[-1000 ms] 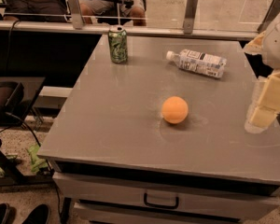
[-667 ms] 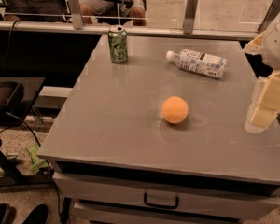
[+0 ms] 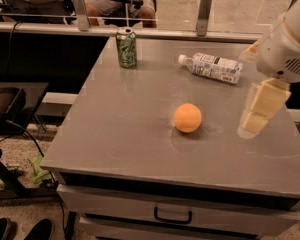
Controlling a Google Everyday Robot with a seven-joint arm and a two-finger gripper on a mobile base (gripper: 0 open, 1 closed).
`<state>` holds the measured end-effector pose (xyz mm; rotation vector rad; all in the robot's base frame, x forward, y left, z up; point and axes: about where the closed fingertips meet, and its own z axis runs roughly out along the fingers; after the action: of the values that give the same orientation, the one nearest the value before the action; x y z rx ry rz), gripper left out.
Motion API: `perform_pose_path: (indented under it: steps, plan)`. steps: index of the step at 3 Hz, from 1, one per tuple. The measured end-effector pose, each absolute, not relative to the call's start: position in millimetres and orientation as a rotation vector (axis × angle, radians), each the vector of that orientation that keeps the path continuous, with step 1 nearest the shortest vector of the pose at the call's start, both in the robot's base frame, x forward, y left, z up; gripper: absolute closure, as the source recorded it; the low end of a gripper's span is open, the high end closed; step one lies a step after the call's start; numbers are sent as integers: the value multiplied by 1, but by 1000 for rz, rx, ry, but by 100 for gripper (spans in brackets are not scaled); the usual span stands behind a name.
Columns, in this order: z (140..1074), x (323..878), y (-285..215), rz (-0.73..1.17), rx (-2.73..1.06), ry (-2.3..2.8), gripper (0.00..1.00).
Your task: Move orange near green can
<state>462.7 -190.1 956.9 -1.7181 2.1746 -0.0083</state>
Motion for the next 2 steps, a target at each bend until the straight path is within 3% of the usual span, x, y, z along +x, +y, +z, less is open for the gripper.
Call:
perform_pose_path:
  steps: [2]
  plan:
    - [903,507,-149,112,-1711,2097,0]
